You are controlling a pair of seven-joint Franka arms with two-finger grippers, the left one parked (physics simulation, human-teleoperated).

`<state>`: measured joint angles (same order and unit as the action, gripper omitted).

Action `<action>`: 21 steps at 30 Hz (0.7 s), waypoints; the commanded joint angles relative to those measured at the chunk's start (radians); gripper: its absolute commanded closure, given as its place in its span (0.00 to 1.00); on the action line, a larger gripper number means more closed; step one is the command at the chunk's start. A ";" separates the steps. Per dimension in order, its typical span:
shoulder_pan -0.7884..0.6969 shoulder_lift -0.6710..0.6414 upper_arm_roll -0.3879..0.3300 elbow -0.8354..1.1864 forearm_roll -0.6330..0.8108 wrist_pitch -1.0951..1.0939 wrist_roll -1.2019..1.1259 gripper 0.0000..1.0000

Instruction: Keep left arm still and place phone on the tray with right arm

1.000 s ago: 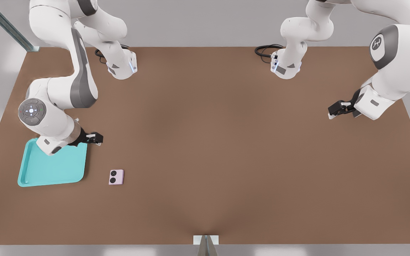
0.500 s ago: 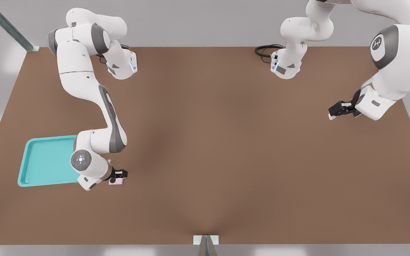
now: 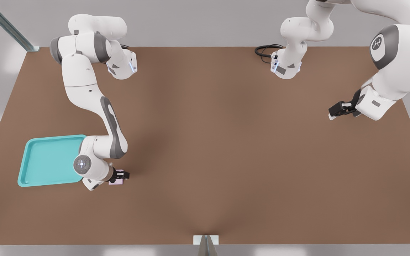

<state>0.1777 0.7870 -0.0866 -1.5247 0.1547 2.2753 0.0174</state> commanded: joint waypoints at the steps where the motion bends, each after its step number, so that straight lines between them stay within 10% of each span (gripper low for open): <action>1: -0.006 0.000 -0.001 -0.002 0.003 0.018 -0.106 0.00; 17: -0.009 0.028 -0.012 -0.054 0.006 0.115 -0.139 0.00; 21: -0.009 0.028 -0.012 -0.054 0.006 0.119 -0.140 0.23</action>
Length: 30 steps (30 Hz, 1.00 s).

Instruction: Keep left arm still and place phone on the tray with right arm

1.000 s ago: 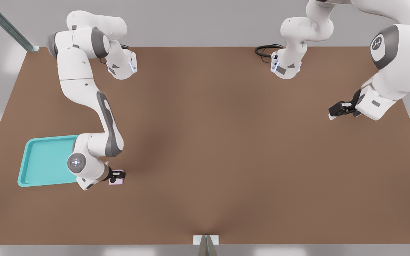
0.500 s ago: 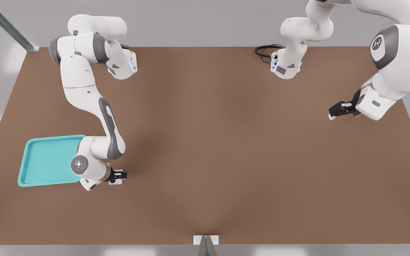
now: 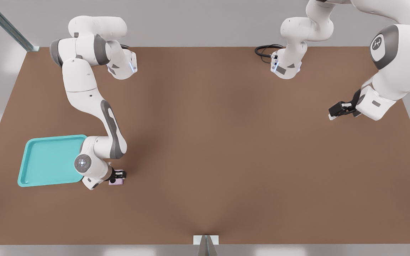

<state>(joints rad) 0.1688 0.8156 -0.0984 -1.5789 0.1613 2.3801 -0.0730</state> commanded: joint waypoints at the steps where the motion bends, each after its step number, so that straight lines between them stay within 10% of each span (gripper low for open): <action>1: 0.000 -0.001 0.000 0.002 0.000 0.014 -0.050 0.28; 14: -0.014 -0.121 -0.130 0.023 -0.003 -0.027 -0.221 0.35; 23: -0.295 -0.352 -0.118 -0.303 -0.008 -0.030 -0.522 0.34; 26: -0.288 -0.317 -0.127 -0.303 -0.003 -0.029 -0.544 0.26; 27: -0.273 -0.294 -0.138 -0.300 0.000 -0.012 -0.544 0.04; 30: -0.259 -0.271 -0.153 -0.296 0.001 0.007 -0.542 0.00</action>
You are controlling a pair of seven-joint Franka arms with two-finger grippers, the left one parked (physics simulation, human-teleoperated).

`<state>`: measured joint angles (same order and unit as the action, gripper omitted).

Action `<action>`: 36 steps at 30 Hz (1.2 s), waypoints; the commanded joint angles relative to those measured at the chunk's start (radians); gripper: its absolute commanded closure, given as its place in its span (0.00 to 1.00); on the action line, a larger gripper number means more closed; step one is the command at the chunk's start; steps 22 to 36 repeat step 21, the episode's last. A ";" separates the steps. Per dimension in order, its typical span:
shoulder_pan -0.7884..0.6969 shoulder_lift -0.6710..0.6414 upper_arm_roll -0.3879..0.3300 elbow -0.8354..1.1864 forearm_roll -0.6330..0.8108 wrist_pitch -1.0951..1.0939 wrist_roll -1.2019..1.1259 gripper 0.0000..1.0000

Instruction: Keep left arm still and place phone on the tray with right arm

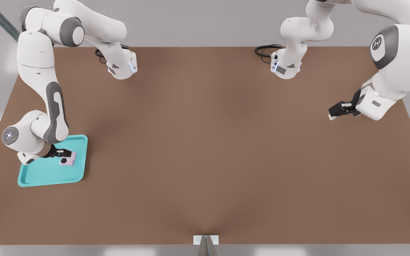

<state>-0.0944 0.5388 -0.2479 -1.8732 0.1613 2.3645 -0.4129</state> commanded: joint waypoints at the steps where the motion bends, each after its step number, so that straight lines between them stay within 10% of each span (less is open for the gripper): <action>1: 0.007 -0.011 -0.002 0.028 0.000 0.013 -0.198 0.00; 7: 0.082 -0.348 0.242 0.388 -0.212 -0.590 0.446 0.00; 10: 0.099 -0.233 0.251 0.632 -0.218 -0.801 0.496 0.00; 36: 0.082 -0.338 0.295 0.431 -0.261 -0.680 0.497 0.00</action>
